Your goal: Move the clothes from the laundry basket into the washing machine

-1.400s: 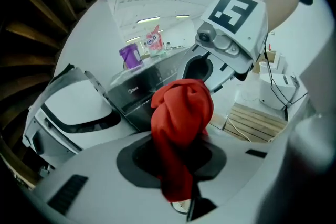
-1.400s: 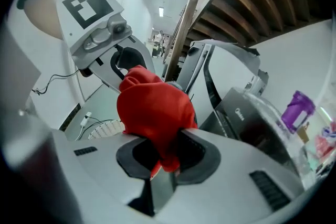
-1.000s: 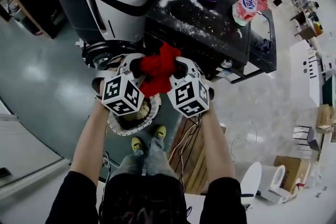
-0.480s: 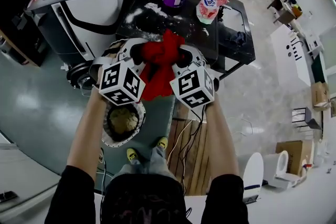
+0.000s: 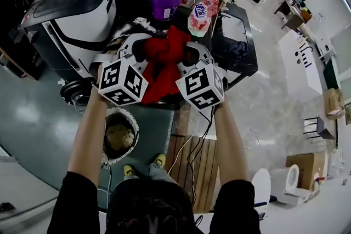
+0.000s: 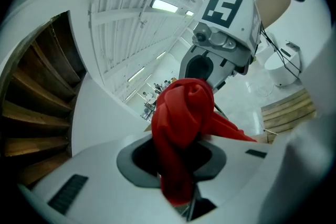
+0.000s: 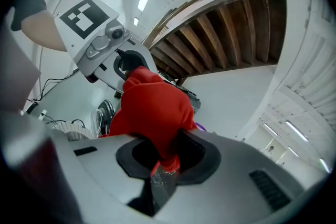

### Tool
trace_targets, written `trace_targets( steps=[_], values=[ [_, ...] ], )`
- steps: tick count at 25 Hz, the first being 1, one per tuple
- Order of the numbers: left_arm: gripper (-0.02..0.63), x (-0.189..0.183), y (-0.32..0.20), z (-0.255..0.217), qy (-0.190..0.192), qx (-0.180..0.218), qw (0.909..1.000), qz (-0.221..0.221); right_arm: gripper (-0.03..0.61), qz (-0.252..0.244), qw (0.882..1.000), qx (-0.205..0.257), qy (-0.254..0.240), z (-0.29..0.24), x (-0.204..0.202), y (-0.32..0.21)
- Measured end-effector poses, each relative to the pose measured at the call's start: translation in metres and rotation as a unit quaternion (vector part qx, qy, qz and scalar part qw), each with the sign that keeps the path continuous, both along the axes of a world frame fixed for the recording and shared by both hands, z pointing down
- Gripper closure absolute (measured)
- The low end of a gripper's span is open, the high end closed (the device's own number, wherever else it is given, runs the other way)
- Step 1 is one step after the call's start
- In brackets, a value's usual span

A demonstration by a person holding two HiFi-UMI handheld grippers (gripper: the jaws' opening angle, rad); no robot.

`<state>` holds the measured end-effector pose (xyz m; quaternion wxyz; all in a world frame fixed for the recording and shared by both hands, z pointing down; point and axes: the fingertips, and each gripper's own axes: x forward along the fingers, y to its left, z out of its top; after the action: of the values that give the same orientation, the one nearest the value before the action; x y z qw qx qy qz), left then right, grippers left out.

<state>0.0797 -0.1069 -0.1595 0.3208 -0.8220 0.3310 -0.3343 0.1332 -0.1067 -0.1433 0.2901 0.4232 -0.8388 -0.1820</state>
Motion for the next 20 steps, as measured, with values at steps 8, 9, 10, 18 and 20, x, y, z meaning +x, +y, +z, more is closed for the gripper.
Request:
trace_targets(
  steps=[8,9,10,18,20],
  values=[
    [0.509,0.004,0.000,0.100,0.006,-0.066,0.9972,-0.033,0.517,-0.025,0.997,-0.064,-0.020,0.099,0.002,0.000],
    [0.509,0.003,0.001,0.118,0.004,-0.080,0.9961,-0.036,0.517,-0.027,0.996,-0.078,-0.021,0.117,0.001,0.002],
    [0.509,0.002,0.003,0.135,0.003,-0.094,0.9949,-0.038,0.517,-0.027,0.995,-0.092,-0.023,0.135,0.000,0.005],
    [0.509,-0.009,0.010,0.245,0.007,-0.157,0.9853,-0.067,0.516,-0.013,0.982,-0.176,-0.063,0.249,-0.012,0.019],
    [0.509,-0.013,0.007,0.271,0.008,-0.168,0.9831,-0.073,0.517,-0.008,0.978,-0.193,-0.073,0.276,-0.015,0.016]
  ],
)
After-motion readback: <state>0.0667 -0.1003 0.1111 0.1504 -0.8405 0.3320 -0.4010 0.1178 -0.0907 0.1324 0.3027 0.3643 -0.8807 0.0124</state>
